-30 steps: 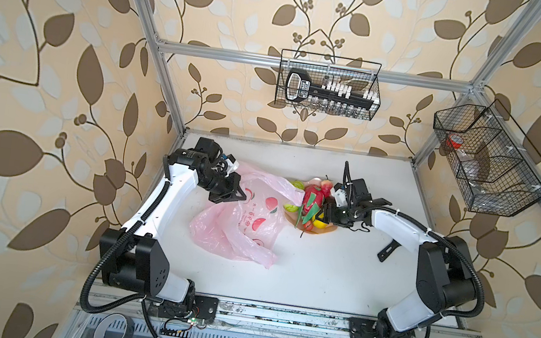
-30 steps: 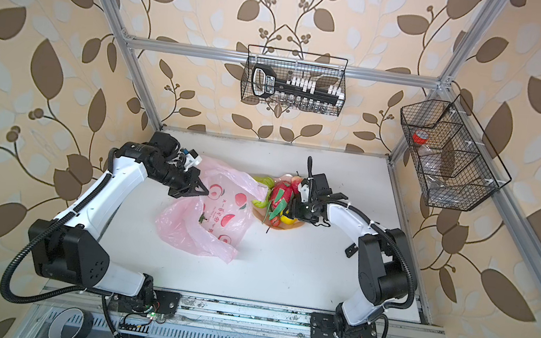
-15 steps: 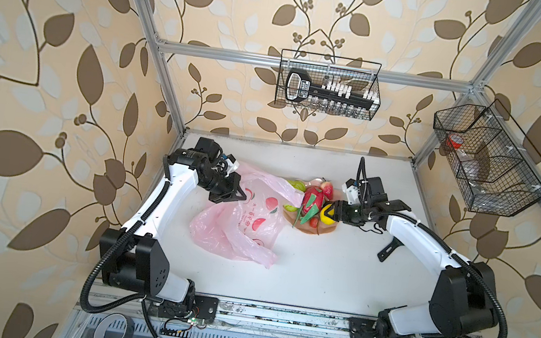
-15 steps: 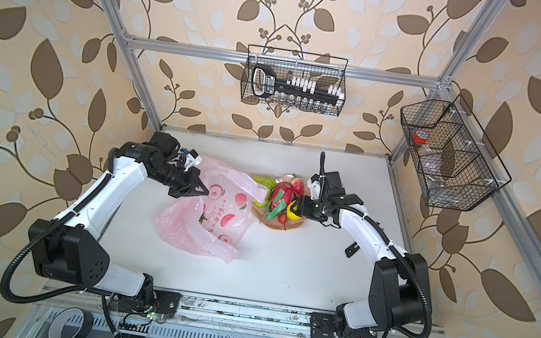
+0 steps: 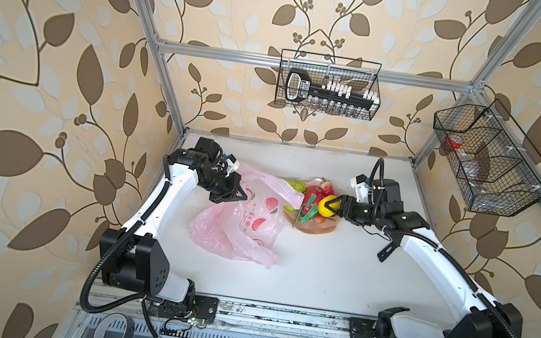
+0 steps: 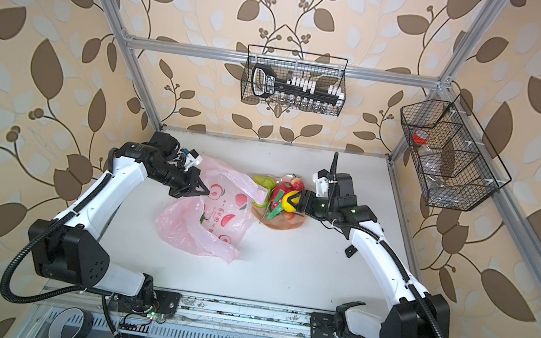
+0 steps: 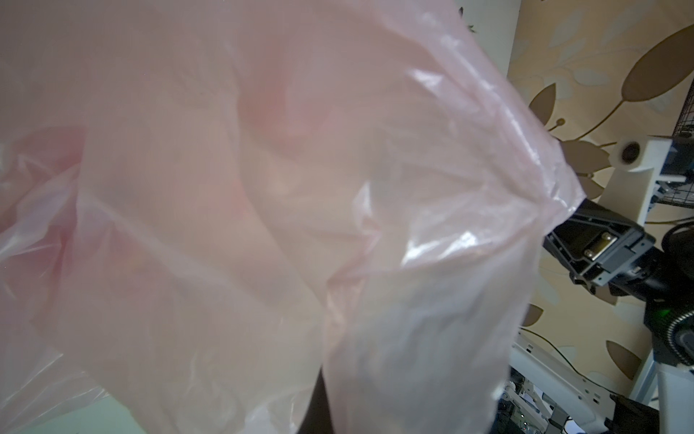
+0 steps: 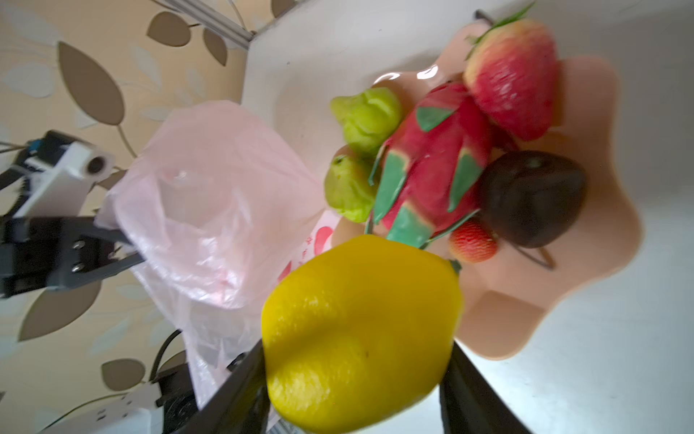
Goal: Place the fruits into the plastic bag
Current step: Pick up the fruit from the plate, then place the fruit in the plastic bag.
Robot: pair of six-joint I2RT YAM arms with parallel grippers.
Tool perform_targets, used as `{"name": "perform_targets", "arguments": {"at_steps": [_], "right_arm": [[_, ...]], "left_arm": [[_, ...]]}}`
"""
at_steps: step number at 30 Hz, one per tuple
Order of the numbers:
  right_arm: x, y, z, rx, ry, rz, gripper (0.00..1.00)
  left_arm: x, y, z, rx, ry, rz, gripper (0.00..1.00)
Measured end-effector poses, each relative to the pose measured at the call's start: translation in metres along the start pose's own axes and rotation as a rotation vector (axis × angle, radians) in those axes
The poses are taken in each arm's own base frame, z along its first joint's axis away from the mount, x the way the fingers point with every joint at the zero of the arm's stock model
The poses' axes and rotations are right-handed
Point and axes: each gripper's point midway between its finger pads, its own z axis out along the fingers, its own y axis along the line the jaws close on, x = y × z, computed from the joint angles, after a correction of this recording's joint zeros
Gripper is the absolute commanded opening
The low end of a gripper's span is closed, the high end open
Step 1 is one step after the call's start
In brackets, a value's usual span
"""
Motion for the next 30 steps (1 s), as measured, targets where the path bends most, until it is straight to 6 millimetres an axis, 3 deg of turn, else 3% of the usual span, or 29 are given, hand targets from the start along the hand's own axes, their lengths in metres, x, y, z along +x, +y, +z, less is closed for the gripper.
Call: {"name": "perform_targets", "arguments": {"at_steps": [4,7,10,15,19,24,30], "right_arm": [[0.050,0.029,0.018,-0.135,0.062,0.094,0.31],[0.085,0.039,0.034,-0.190,0.121,0.178,0.31],[0.103,0.048,0.045,-0.223,0.150,0.244,0.30],[0.105,0.069,0.060,-0.292,0.152,0.306,0.30],[0.106,0.072,0.074,-0.309,0.155,0.348,0.28],[0.102,0.075,0.104,-0.305,0.165,0.400,0.28],[0.095,0.101,0.147,-0.353,0.191,0.421,0.27]], "left_arm": [[0.000,0.000,0.000,0.003,0.001,-0.001,0.00],[0.000,-0.001,0.000,0.003,0.001,-0.001,0.00],[0.000,-0.001,0.000,0.004,0.001,-0.001,0.00],[0.000,-0.001,0.000,0.005,0.001,0.000,0.00],[0.001,-0.002,0.000,0.013,0.005,-0.001,0.00],[0.005,-0.006,0.000,0.036,0.022,-0.010,0.00],[0.008,-0.014,0.000,0.087,0.035,-0.015,0.00]]}}
